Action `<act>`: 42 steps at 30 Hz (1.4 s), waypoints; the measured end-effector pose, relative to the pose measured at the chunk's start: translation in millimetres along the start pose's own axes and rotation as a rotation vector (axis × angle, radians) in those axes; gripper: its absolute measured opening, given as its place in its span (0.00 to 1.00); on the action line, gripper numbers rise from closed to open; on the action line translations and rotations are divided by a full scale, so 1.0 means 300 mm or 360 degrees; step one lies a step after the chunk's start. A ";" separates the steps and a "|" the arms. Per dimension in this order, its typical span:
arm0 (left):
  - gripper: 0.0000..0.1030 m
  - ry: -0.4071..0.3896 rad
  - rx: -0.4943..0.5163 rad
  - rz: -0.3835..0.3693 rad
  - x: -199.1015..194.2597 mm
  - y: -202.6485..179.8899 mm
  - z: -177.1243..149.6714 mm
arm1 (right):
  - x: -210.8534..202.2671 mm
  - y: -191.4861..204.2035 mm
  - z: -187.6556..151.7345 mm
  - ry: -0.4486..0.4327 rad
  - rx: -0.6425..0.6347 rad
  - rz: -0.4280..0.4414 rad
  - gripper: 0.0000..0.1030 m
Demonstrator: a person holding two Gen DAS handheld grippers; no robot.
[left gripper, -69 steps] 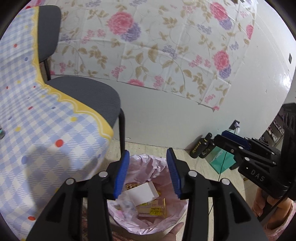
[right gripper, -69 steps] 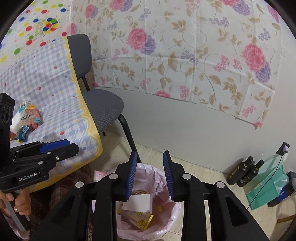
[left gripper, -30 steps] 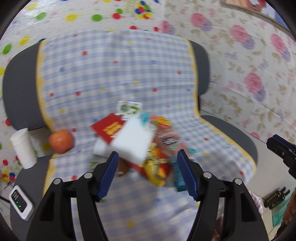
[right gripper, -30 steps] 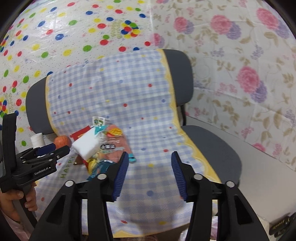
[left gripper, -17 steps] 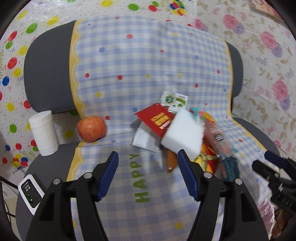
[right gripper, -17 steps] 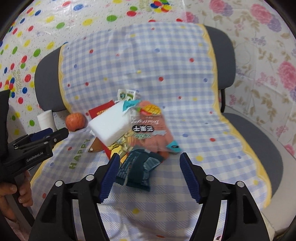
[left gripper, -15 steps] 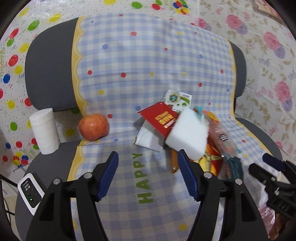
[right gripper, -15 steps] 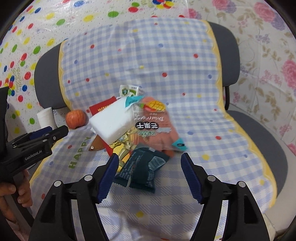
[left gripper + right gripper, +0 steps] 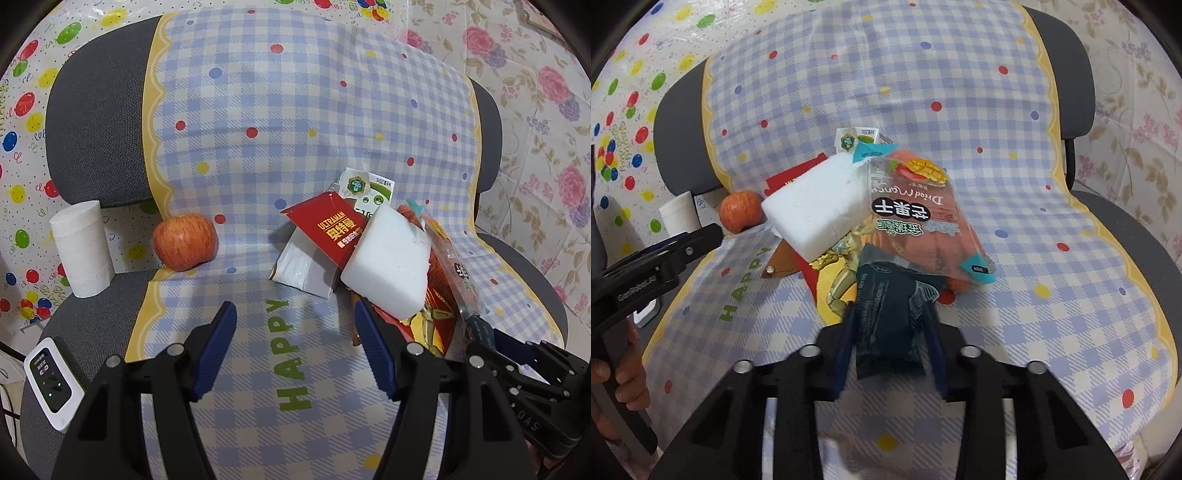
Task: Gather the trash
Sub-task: 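Grasp a dark teal snack wrapper with the right tool while the left tool grasps a clear plastic sheet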
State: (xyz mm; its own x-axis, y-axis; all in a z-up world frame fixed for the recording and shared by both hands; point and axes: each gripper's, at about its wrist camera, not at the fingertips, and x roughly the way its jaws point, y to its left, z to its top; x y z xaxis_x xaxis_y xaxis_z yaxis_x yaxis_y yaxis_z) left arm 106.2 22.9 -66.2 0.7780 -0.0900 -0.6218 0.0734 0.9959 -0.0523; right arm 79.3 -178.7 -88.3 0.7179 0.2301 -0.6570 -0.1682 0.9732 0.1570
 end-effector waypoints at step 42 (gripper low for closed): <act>0.48 0.0306 -0.0073 -0.0482 0.183 -0.384 0.020 | -0.258 -0.292 -0.026 -0.0302 0.0126 -0.0137 0.14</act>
State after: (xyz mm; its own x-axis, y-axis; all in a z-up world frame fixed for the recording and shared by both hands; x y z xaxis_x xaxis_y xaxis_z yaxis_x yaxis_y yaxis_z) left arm 144.2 -96.9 -89.5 0.5933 -0.3831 -0.7080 0.2515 0.9237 -0.2890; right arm 33.2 -281.8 -56.8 0.8430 0.1345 -0.5209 -0.0526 0.9842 0.1690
